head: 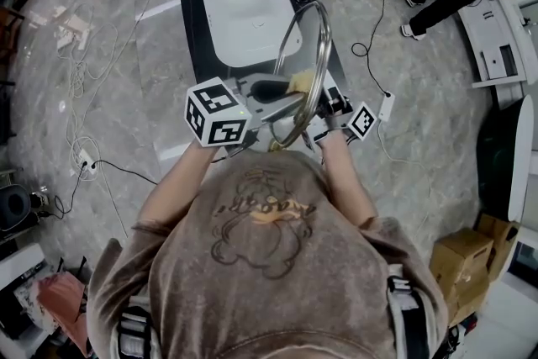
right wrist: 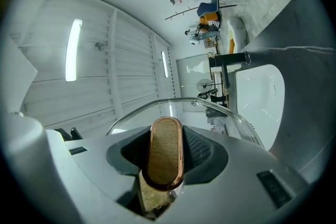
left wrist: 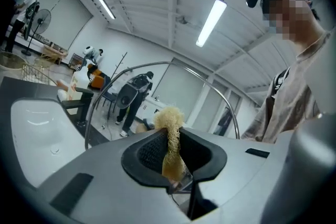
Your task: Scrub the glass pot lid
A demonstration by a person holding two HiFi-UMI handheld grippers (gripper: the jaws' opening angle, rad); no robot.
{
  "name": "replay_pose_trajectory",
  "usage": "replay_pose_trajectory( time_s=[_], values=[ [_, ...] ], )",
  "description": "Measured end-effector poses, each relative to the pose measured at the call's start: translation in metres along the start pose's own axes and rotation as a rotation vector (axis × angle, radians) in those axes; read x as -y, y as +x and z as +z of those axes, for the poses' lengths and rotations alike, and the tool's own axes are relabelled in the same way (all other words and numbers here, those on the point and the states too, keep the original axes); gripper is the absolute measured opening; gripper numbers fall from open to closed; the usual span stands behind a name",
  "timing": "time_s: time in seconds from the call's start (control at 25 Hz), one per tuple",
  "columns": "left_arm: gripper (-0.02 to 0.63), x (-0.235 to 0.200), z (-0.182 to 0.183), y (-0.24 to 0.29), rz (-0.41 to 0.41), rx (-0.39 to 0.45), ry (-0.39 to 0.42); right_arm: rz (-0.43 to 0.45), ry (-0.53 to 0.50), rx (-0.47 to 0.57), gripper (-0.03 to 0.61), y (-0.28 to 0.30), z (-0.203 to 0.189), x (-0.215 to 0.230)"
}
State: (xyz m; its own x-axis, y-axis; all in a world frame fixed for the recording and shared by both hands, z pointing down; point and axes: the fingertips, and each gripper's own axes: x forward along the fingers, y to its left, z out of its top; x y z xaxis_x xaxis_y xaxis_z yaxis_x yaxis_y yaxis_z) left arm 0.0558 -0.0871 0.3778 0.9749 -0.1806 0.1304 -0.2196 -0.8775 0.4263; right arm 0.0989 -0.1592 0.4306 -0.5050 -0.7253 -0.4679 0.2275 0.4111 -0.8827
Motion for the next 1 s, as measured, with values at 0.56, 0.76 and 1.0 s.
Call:
replay_pose_trajectory(
  time_s=[0.56,0.76,1.0],
  values=[
    [0.074,-0.041,0.047,0.001,0.098,0.106,0.023,0.014,0.029,-0.07,0.172,0.002,-0.022,-0.003],
    [0.074,-0.072,0.045,0.003,0.156,0.086,0.024,0.0,0.027,-0.087,0.172,0.003,-0.024,0.002],
    [0.073,-0.101,0.037,0.007,0.225,0.053,0.041,0.001,0.027,-0.102,0.172,0.001,-0.027,0.001]
  ],
)
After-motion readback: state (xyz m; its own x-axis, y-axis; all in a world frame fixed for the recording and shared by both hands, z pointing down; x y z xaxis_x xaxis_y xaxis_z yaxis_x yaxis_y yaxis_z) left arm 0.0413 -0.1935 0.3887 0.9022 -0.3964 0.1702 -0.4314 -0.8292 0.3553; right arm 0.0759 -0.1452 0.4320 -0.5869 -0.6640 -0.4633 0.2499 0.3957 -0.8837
